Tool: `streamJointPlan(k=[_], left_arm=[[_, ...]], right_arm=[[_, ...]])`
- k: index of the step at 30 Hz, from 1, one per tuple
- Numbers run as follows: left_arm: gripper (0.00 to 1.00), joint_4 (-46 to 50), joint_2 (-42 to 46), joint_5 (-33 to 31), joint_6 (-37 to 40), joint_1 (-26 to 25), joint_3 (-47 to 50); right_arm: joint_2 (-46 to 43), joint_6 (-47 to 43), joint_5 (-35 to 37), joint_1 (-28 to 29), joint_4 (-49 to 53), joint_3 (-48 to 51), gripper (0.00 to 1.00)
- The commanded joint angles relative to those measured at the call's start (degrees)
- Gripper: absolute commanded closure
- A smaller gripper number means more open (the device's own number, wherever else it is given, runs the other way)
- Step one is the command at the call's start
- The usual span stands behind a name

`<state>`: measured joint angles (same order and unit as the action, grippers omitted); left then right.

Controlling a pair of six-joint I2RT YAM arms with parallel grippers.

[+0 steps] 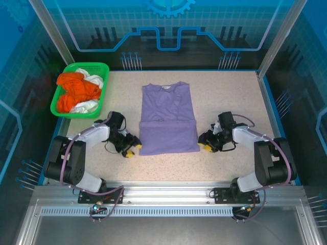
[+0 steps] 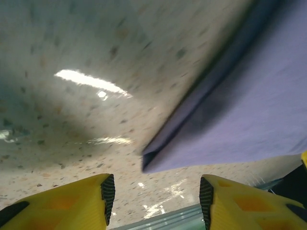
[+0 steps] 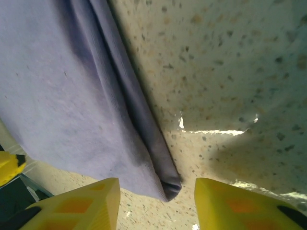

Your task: Fold and stack the t-shirts

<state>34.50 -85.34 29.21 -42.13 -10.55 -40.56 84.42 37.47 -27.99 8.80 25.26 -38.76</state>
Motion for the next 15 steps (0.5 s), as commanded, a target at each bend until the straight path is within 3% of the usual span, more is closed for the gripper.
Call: streamJointPlan(k=[1, 9, 15], left_arm=[[0.48, -8.0, 1.6, 5.4, -3.5, -0.7, 3.1], [0.57, -14.3, -3.1, 6.1, -5.1, -0.8, 5.7], [0.68, -14.7, -6.4, 6.0, -5.0, -0.9, 3.0]], right_arm=[[2.2, -3.6, -1.2, 2.6, 0.2, -1.1, 0.6], [6.5, -4.0, 3.2, 8.1, 2.5, -4.1, 0.67], [7.5, -3.1, 5.4, 8.3, 2.7, -4.9, 0.8]])
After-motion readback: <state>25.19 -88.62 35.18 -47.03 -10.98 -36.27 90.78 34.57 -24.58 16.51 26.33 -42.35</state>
